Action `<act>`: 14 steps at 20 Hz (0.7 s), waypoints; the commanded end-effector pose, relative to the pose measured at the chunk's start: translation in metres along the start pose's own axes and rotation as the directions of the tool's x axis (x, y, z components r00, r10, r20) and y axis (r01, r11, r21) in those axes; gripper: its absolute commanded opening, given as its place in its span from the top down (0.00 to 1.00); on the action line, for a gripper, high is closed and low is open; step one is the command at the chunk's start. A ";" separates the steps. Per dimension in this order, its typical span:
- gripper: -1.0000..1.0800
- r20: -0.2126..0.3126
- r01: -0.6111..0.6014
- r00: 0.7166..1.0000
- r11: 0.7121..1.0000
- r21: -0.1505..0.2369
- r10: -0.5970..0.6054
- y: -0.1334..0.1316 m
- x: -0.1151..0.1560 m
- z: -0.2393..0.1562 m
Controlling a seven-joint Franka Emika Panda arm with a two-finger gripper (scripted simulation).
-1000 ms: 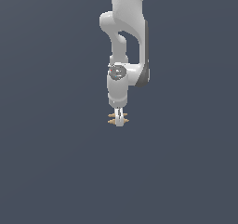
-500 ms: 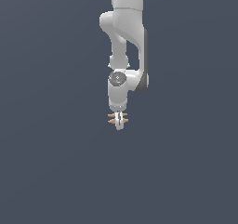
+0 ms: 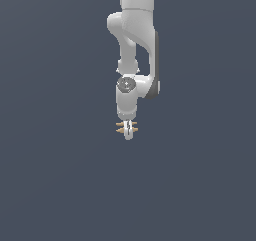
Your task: Pick up the object and move it to a goal position.
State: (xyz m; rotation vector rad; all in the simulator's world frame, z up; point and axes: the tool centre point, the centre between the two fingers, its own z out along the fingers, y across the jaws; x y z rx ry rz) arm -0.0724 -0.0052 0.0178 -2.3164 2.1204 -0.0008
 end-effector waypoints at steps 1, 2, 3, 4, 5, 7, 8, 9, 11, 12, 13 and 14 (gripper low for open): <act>1.00 0.000 0.000 1.000 1.000 0.000 0.000 0.000 0.000 0.000; 1.00 0.000 0.000 1.000 1.000 0.000 0.000 0.000 -0.001 -0.001; 1.00 0.000 0.000 1.000 1.000 0.000 0.000 -0.001 -0.002 -0.003; 1.00 0.000 0.000 1.000 1.000 0.000 0.000 -0.001 -0.003 -0.005; 1.00 0.000 0.000 1.000 1.000 0.000 0.000 -0.002 -0.005 -0.008; 1.00 0.000 0.000 1.000 1.000 0.000 0.000 -0.004 -0.009 -0.015; 1.00 0.000 -0.001 1.000 1.000 0.000 0.001 -0.005 -0.012 -0.019; 1.00 0.000 -0.001 1.000 1.000 0.000 0.001 -0.006 -0.015 -0.025; 1.00 0.000 -0.001 1.000 1.000 0.000 0.001 -0.010 -0.023 -0.037; 1.00 0.000 -0.001 1.000 1.000 0.000 0.001 -0.011 -0.027 -0.044; 1.00 -0.001 -0.001 1.000 1.000 -0.001 0.001 -0.013 -0.031 -0.051; 1.00 -0.001 -0.001 1.000 1.000 -0.001 0.001 -0.015 -0.036 -0.058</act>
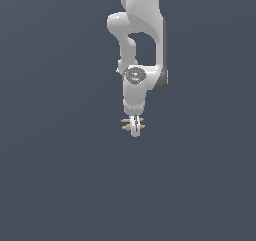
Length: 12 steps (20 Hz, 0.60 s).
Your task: Pick up the object and move it to a goal position.
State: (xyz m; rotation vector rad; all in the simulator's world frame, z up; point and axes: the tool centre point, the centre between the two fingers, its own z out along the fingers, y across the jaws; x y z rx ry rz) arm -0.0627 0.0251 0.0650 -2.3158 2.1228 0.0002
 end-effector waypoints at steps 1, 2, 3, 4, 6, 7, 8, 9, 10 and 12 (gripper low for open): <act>1.00 0.000 0.000 1.000 1.000 0.001 0.000 -0.005 -0.012 -0.020; 1.00 -0.001 0.000 1.000 1.000 0.000 0.000 -0.007 -0.017 -0.028; 1.00 -0.001 0.000 1.000 1.000 0.000 0.000 -0.010 -0.023 -0.038; 1.00 -0.001 0.000 1.000 1.000 0.000 0.000 -0.013 -0.029 -0.047; 1.00 -0.002 -0.001 1.000 1.000 0.000 0.001 -0.018 -0.041 -0.067; 1.00 -0.003 -0.001 1.000 1.000 0.000 0.001 -0.021 -0.047 -0.077; 1.00 -0.003 -0.001 1.000 1.000 0.000 0.001 -0.024 -0.053 -0.088; 1.00 -0.003 -0.001 1.000 1.000 0.000 0.001 -0.026 -0.060 -0.098; 1.00 -0.003 -0.001 1.000 1.000 0.000 0.001 -0.029 -0.066 -0.108; 1.00 -0.004 -0.001 1.000 1.000 0.000 0.001 -0.035 -0.078 -0.128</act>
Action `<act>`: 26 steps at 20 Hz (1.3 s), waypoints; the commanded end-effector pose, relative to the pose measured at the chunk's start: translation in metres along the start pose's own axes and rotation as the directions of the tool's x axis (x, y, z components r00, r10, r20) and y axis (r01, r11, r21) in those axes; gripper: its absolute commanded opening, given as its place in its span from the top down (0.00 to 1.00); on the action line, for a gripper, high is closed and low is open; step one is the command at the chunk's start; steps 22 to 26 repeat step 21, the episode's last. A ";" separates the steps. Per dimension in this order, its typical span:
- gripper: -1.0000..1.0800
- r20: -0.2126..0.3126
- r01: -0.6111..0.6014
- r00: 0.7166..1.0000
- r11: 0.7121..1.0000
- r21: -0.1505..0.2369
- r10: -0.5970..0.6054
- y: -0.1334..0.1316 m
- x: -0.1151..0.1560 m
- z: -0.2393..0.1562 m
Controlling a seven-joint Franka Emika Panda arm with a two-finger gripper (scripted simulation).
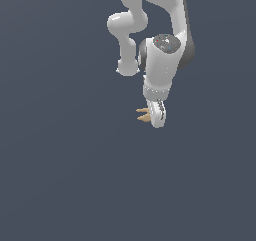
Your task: Pick up the object and move it to a goal position.
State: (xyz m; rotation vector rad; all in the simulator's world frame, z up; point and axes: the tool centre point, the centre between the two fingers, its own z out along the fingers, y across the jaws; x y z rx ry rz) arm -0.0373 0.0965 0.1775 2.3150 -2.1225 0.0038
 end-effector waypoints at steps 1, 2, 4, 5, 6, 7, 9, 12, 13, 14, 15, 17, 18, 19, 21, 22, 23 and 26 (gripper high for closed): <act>1.00 -0.001 -0.001 1.000 1.000 -0.001 0.001 -0.007 -0.015 -0.025; 1.00 -0.001 -0.001 1.000 1.000 -0.001 0.001 -0.009 -0.021 -0.035; 1.00 -0.001 0.000 1.000 1.000 -0.001 0.000 -0.015 -0.032 -0.052; 1.00 -0.001 0.000 1.000 1.000 -0.001 0.000 -0.017 -0.037 -0.060; 1.00 -0.001 0.000 1.000 1.000 -0.001 0.000 -0.019 -0.041 -0.067; 1.00 0.000 0.000 1.000 1.000 -0.001 0.000 -0.022 -0.045 -0.073; 1.00 0.000 0.000 1.000 1.000 -0.001 0.000 -0.025 -0.053 -0.085; 1.00 0.001 0.001 1.000 1.000 -0.001 -0.001 -0.030 -0.061 -0.098; 1.00 0.001 0.001 1.000 1.000 -0.001 -0.001 -0.032 -0.064 -0.102; 1.00 0.001 0.001 1.000 1.000 -0.001 -0.001 -0.033 -0.066 -0.105; 1.00 0.002 0.002 1.000 1.000 -0.001 -0.002 -0.034 -0.067 -0.107; 1.00 0.002 0.002 1.000 1.000 -0.001 -0.002 -0.035 -0.070 -0.111; 1.00 0.002 0.002 1.000 1.000 -0.001 -0.002 -0.036 -0.071 -0.112; 1.00 0.002 0.002 1.000 1.000 -0.001 -0.002 -0.036 -0.071 -0.113; 1.00 0.002 0.002 1.000 1.000 -0.001 -0.002 -0.036 -0.072 -0.114; 1.00 0.002 0.002 1.000 1.000 -0.001 -0.002 -0.036 -0.072 -0.114; 1.00 0.002 0.002 1.000 1.000 -0.001 -0.002 -0.036 -0.072 -0.114; 1.00 0.002 0.002 1.000 1.000 -0.001 -0.002 -0.036 -0.072 -0.114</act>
